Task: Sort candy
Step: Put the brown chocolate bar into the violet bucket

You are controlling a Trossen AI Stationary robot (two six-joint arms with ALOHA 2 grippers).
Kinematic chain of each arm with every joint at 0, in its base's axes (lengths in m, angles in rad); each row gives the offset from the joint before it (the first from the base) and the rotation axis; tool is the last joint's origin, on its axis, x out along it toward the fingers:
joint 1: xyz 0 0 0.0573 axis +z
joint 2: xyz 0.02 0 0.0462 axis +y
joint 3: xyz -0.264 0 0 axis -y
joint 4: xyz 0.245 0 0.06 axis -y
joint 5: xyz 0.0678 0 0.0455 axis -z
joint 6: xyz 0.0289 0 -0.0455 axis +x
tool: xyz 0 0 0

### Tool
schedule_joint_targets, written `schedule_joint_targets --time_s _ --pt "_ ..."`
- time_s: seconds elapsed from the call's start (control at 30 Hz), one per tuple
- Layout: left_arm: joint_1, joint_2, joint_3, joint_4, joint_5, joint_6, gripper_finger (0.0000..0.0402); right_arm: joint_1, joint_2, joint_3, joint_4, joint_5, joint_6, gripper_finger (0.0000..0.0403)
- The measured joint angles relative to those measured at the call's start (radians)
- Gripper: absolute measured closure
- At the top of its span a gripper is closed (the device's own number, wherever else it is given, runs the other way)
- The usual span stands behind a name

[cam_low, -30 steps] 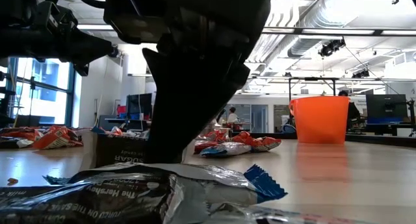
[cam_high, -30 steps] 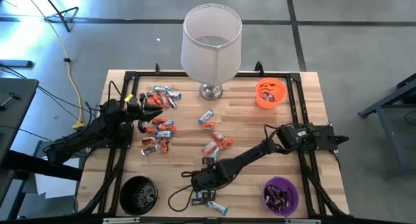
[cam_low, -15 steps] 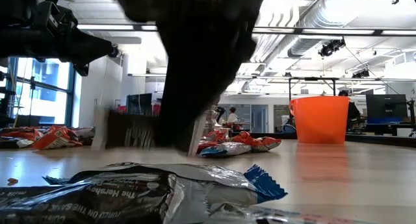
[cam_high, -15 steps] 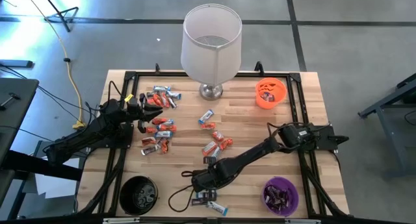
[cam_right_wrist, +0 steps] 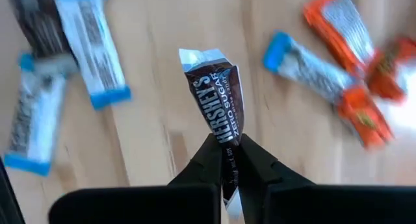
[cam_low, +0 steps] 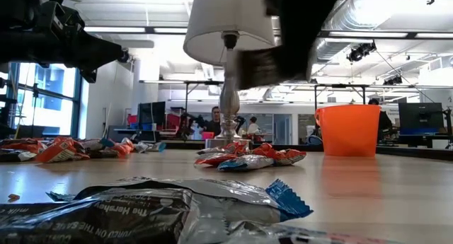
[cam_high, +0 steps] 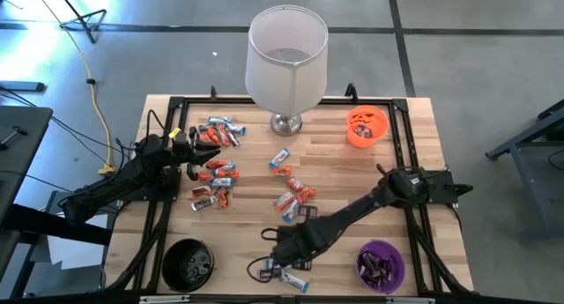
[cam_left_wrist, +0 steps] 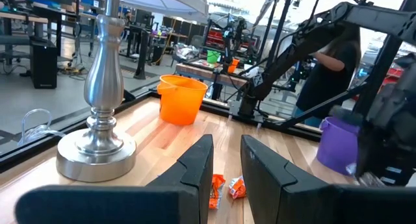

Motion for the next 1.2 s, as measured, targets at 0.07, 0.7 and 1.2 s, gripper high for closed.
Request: schedule_joint_targets --time_s 0.07,0.7,1.2 --pt "0.000 0.000 0.000 0.000 0.000 0.000 0.0337 0.014 0.000 0.025 -0.064 0.001 0.034 0.0392" --pt "0.000 0.000 0.000 0.000 0.000 0.000 0.0337 0.070 -0.271 -0.179 -0.202 0.031 0.386 0.0392" --pt "0.000 0.000 0.000 0.000 0.000 0.000 0.0337 0.147 -0.731 -0.799 0.276 -0.275 0.928 0.0392"
